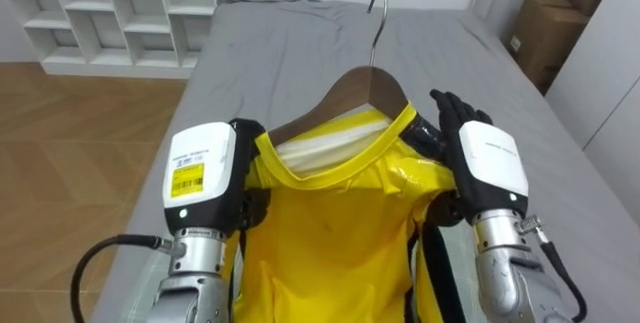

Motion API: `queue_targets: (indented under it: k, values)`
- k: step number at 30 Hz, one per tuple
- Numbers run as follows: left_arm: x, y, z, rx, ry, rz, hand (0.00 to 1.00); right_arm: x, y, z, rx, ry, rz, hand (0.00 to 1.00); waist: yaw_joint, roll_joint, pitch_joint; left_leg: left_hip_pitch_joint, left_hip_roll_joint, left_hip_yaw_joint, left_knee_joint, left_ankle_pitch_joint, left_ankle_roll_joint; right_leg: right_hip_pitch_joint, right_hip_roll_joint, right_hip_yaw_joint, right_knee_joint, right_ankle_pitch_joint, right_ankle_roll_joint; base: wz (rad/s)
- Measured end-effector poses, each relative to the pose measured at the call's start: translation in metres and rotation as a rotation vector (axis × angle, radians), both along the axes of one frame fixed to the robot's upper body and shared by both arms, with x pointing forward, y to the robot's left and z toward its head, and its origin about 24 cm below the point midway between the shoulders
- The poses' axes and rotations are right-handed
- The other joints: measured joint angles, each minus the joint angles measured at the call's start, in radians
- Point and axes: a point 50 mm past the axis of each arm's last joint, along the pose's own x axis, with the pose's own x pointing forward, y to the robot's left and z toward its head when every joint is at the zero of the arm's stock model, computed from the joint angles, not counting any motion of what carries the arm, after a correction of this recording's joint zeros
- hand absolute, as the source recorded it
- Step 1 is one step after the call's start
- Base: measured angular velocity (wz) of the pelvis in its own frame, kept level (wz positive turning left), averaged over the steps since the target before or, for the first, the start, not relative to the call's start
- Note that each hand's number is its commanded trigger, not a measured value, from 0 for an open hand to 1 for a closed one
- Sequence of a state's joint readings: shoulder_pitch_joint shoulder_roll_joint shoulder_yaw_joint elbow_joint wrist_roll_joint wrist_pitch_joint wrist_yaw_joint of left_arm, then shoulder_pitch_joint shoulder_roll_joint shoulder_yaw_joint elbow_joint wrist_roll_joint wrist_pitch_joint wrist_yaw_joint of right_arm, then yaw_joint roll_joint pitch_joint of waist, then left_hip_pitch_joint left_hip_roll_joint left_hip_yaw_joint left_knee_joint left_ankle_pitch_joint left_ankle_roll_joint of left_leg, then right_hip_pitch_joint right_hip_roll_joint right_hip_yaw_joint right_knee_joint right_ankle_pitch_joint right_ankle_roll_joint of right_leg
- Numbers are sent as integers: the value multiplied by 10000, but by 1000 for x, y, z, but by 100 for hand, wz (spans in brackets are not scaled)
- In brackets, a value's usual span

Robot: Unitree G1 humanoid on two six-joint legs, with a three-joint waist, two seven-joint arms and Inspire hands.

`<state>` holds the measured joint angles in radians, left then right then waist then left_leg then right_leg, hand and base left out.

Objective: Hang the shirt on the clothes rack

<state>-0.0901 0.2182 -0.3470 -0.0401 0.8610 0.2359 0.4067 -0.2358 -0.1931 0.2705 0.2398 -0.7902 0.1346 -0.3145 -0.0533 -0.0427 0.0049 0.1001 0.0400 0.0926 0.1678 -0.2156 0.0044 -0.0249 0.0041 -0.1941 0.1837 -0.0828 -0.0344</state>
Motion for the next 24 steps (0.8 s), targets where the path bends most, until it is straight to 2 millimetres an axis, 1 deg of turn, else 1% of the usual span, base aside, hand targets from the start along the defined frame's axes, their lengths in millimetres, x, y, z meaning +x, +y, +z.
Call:
queue_targets:
  k: [4,5,6,7,8,9,24]
  values:
    - [0,0,-1,27,88,13,100,0,-1,-1,-105,280,155,0,44,0,0,81,-2,-4,-4,1,1,68,-6,7,-1,0,0,0]
    - [0,0,-1,36,86,11,100,0,-2,-1,-143,304,161,4,38,0,0,96,-3,-1,-4,2,2,77,-7,8,0,0,0,0]
    - [0,0,-1,40,85,12,100,0,-2,-1,-155,319,172,36,35,0,0,99,-3,0,-5,2,2,78,-7,8,1,0,0,0]
    - [0,0,0,57,82,12,100,0,-2,0,-180,366,200,46,32,-1,0,101,-6,5,-6,2,2,78,-15,4,0,0,0,0]
    - [0,0,0,92,71,13,100,0,-2,0,-187,433,238,80,14,-1,0,98,-10,-2,-6,3,4,77,-17,-5,0,0,0,0]
    - [0,0,0,99,71,12,100,1,-2,0,-187,466,265,100,10,0,0,97,-10,-2,-6,5,7,76,-17,-6,0,0,0,0]
    - [0,1,-1,483,144,62,100,2,-9,-3,-260,1566,237,100,-21,-11,-3,135,-18,15,-6,11,16,83,-25,16,0,-1,-1,0]
